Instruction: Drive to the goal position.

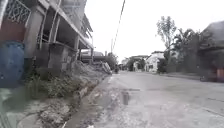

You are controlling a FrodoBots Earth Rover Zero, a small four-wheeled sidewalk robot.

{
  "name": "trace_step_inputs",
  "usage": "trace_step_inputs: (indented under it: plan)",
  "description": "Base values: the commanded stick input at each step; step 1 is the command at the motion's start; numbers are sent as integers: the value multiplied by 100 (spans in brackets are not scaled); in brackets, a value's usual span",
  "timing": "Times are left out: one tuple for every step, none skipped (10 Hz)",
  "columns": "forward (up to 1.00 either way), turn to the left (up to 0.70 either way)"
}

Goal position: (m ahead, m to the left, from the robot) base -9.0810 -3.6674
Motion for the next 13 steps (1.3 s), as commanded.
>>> trace_step_inputs:
  plan:
    - [5, -10]
    - [6, -12]
    - [5, -10]
    - [6, -11]
    - [6, -12]
    - [6, -12]
    - [5, -10]
    - [6, -11]
    - [5, -10]
    - [5, -10]
    - [5, -11]
    - [6, -12]
    - [6, -12]
